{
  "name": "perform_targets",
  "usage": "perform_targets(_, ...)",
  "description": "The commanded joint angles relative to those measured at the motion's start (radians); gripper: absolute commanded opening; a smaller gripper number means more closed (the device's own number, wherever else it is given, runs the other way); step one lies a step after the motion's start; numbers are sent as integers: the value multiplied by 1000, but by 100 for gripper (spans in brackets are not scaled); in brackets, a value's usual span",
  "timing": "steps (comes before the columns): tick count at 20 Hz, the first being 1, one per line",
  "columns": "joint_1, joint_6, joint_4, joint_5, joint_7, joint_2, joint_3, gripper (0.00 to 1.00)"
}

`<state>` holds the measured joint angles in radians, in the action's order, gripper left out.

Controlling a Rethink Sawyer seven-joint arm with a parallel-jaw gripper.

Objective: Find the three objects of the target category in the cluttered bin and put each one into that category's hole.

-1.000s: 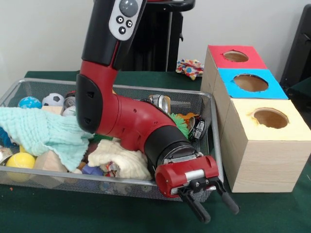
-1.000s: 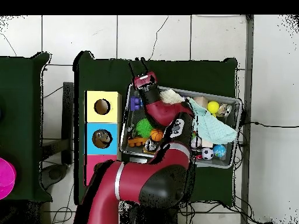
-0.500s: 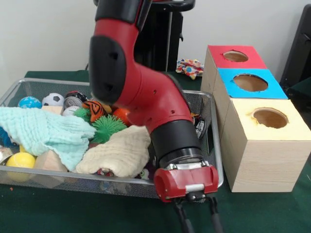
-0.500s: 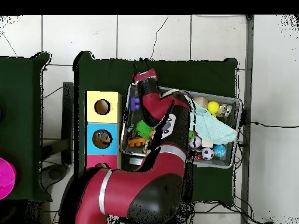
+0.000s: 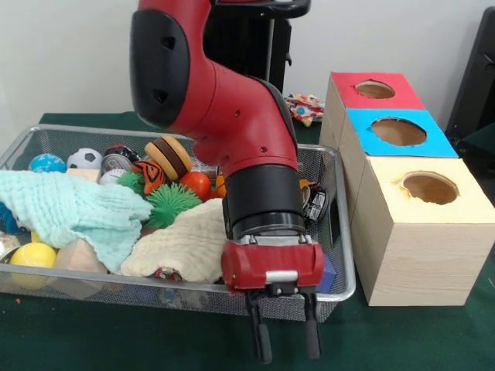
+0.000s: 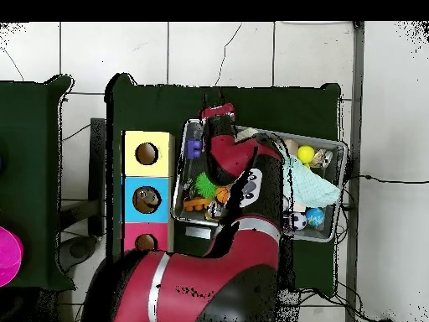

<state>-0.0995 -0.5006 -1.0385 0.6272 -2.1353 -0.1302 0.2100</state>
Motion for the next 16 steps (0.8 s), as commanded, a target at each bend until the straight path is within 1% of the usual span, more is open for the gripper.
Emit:
perform_targets(1, -128, 364, -255, 51, -148, -115, -283, 100)
perform_targets(2, -181, 398, -276, 95, -124, -130, -360, 100)
perform_targets(3, -247, 433, -292, 161, -90, -134, -462, 100)
perform_targets(4, -325, 499, -319, 206, -21, -137, -577, 100)
perform_targets(5, -389, 571, -342, 208, 63, -139, -664, 100)
perform_targets(7, -407, 640, -364, 159, 153, -160, -681, 100)
perform_targets(9, -408, 708, -389, 118, 210, -195, -674, 100)
perform_targets(11, -440, 757, -430, 102, 248, -220, -712, 100)
perform_targets(12, -453, 751, -451, 112, 251, -234, -729, 100)
perform_targets(14, -449, 704, -483, 144, 218, -276, -726, 100)
perform_targets(16, -425, 607, -511, 195, 152, -324, -699, 100)
